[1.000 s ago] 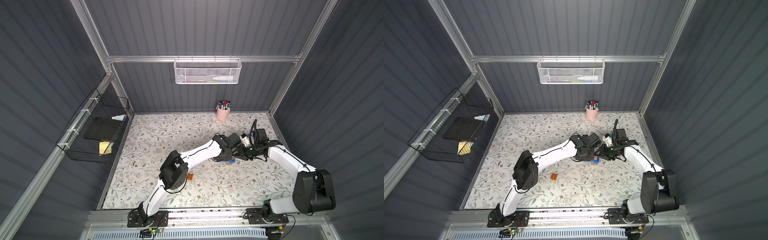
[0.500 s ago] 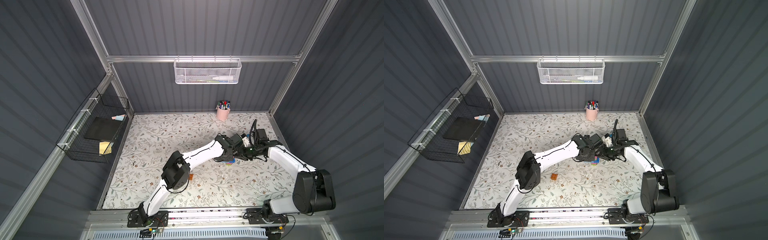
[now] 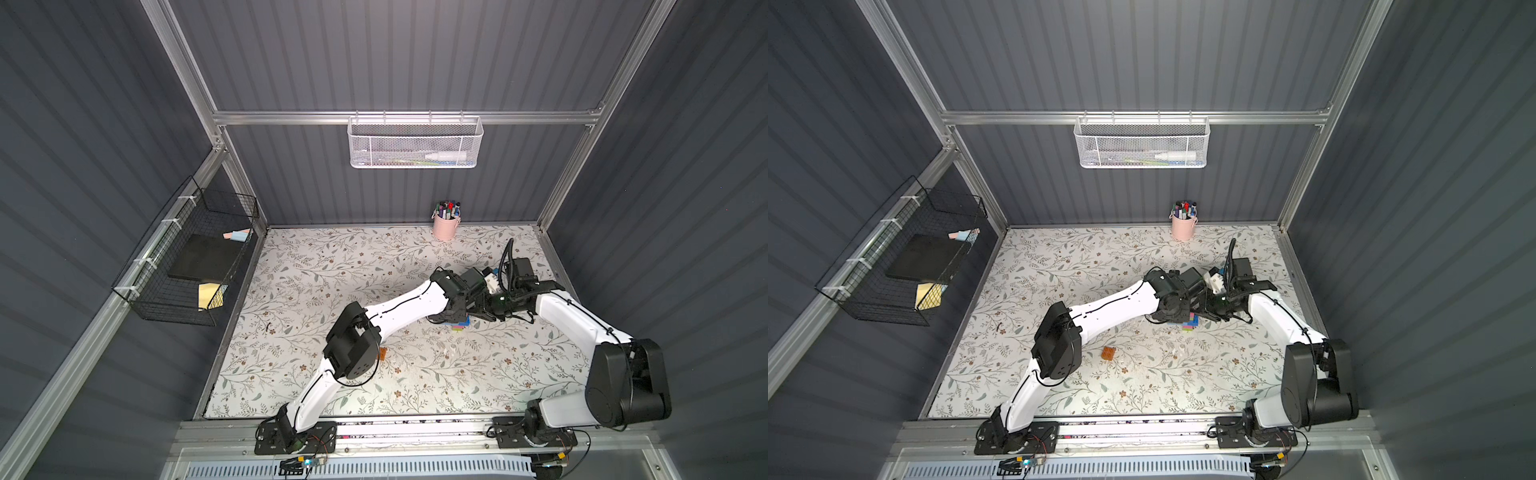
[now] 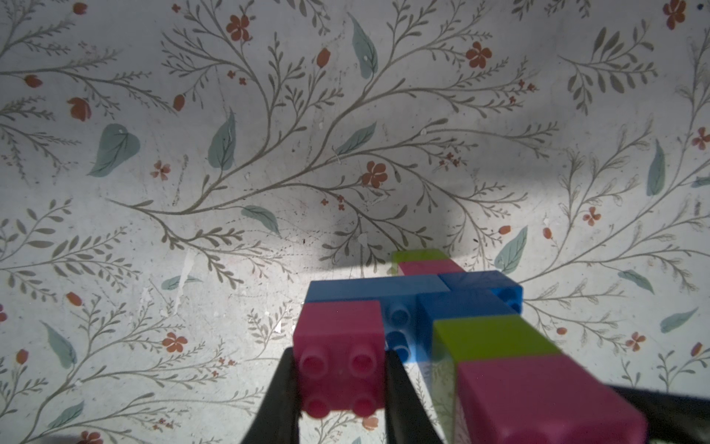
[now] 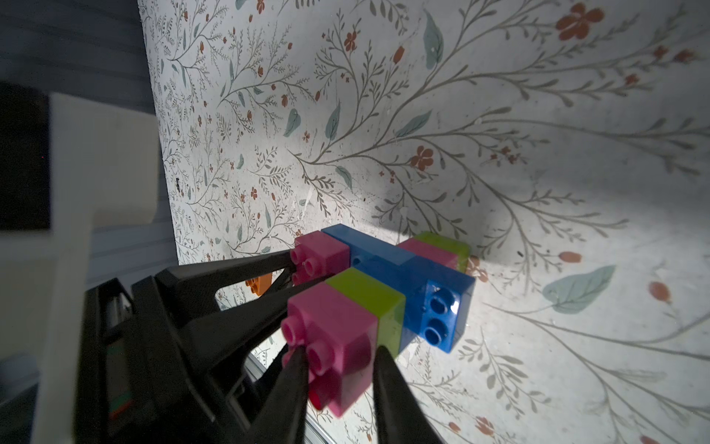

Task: Assemble the number 4 with lego
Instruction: Assemble the lego brick with the lego brick.

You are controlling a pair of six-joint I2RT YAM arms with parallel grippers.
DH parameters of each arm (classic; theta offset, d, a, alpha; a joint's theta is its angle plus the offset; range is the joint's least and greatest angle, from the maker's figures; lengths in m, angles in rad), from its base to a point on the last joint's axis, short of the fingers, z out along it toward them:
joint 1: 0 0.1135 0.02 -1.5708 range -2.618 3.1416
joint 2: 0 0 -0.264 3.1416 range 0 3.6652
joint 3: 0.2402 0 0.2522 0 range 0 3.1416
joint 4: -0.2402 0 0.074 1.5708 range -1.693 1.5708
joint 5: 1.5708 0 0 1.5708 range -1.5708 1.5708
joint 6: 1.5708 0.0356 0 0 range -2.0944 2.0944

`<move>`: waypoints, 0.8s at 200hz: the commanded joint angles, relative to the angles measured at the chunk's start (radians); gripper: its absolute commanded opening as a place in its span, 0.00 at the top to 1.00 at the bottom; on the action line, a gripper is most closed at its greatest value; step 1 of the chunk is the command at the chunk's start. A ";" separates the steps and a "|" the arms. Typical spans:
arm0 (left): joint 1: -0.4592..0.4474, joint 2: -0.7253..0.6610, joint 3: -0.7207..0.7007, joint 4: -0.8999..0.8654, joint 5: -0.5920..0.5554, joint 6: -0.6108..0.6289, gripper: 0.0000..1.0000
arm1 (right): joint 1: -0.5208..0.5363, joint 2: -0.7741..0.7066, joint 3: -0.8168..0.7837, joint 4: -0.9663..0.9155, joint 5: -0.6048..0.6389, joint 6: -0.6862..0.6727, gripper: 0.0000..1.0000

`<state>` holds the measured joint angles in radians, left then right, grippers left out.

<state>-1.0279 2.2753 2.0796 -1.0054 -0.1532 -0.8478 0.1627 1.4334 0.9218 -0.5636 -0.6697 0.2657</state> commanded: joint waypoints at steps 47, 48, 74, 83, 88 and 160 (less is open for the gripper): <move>-0.015 0.040 0.005 -0.038 0.039 0.024 0.68 | 0.001 0.016 -0.060 -0.088 0.098 -0.014 0.70; -0.016 0.039 0.005 -0.039 0.038 0.024 0.67 | 0.001 0.015 -0.060 -0.088 0.098 -0.014 0.70; -0.015 0.025 0.004 -0.031 0.029 0.029 0.59 | 0.001 0.016 -0.058 -0.089 0.096 -0.017 0.70; -0.016 0.020 0.003 -0.027 0.027 0.028 0.57 | 0.001 0.016 -0.056 -0.089 0.097 -0.017 0.70; -0.015 0.017 0.000 -0.026 0.026 0.028 0.57 | 0.002 0.016 -0.056 -0.090 0.097 -0.017 0.70; -0.015 -0.061 -0.056 0.019 -0.006 0.032 0.48 | 0.001 0.019 -0.054 -0.086 0.088 -0.017 0.70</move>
<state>-1.0298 2.2761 2.0647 -1.0267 -0.1570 -0.8291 0.1558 1.4193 0.9096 -0.5564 -0.6605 0.2657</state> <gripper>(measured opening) 0.516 0.301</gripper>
